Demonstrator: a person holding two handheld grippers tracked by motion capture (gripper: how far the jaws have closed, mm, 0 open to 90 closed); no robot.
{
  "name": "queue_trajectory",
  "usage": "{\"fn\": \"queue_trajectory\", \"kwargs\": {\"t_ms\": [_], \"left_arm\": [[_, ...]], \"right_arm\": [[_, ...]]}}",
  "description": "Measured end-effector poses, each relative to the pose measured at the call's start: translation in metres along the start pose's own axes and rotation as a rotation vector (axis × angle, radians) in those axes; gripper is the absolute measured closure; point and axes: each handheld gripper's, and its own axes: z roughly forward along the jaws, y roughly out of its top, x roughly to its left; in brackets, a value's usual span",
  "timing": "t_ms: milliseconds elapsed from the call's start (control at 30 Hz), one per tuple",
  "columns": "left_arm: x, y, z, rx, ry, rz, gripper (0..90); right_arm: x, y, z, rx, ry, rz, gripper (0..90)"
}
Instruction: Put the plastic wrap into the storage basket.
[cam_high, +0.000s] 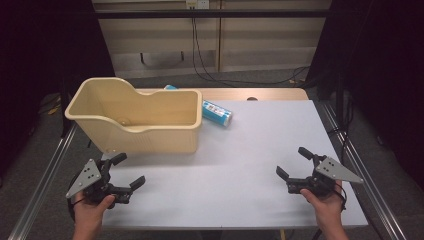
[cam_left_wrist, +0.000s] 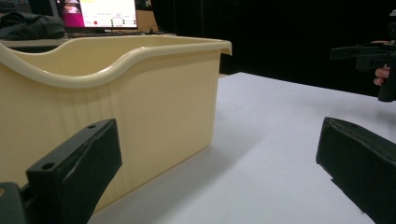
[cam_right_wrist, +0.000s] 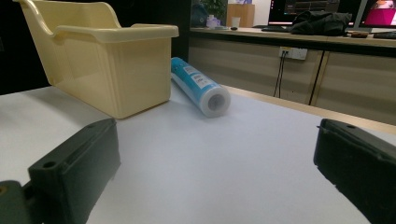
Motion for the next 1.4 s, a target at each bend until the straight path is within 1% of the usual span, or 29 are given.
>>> {"fn": "queue_trajectory", "kwargs": {"t_ms": [167, 267, 400, 500, 600, 633, 700, 800, 867, 967, 1067, 1200, 1300, 1400], "left_arm": [[0.000, 0.000, -0.001, -0.003, 0.001, -0.002, 0.0], [0.001, 0.000, -0.001, 0.000, 0.004, 0.001, 0.0], [0.001, -0.001, -0.001, 0.000, 0.005, -0.005, 0.0], [0.001, 0.000, -0.002, 0.004, 0.007, 0.002, 0.0], [0.001, 0.000, -0.003, -0.001, 0.009, 0.001, 0.0], [0.001, 0.000, -0.003, -0.002, 0.008, -0.002, 0.0], [0.002, 0.001, -0.002, -0.002, 0.009, -0.002, 0.0], [0.002, 0.000, -0.002, -0.001, 0.008, -0.001, 0.0], [0.002, 0.000, -0.002, -0.004, 0.007, -0.003, 0.0], [0.002, 0.000, -0.002, -0.010, 0.006, -0.011, 0.0], [0.002, 0.000, -0.001, -0.003, 0.002, -0.004, 0.0], [0.002, 0.001, 0.001, -0.001, 0.001, -0.002, 0.0], [0.002, 0.001, 0.001, -0.003, -0.002, -0.003, 0.0], [0.003, 0.001, 0.002, -0.001, -0.003, -0.001, 0.0]], "right_arm": [[0.001, 0.000, 0.001, 0.003, -0.001, 0.001, 0.0], [0.002, 0.001, 0.002, 0.005, 0.002, -0.007, 0.0], [0.005, 0.001, 0.005, 0.021, 0.007, -0.012, 0.1], [0.008, 0.003, 0.007, 0.031, 0.011, -0.019, 0.2], [0.011, 0.004, 0.011, 0.054, 0.017, -0.028, 0.4], [0.014, 0.006, 0.016, 0.068, 0.017, -0.038, 0.5], [0.015, 0.007, 0.017, 0.075, 0.018, -0.038, 0.7], [0.020, 0.011, 0.024, 0.098, 0.019, -0.069, 0.9], [0.026, 0.017, 0.032, 0.109, 0.028, -0.073, 1.1], [0.029, 0.021, 0.037, 0.118, 0.034, -0.072, 1.3], [0.032, 0.024, 0.044, 0.144, 0.040, -0.082, 1.4], [0.033, 0.029, 0.055, 0.174, 0.044, -0.081, 1.5], [0.034, 0.035, 0.063, 0.195, 0.046, -0.092, 1.5], [0.034, 0.042, 0.073, 0.225, 0.060, -0.083, 1.4]]}}
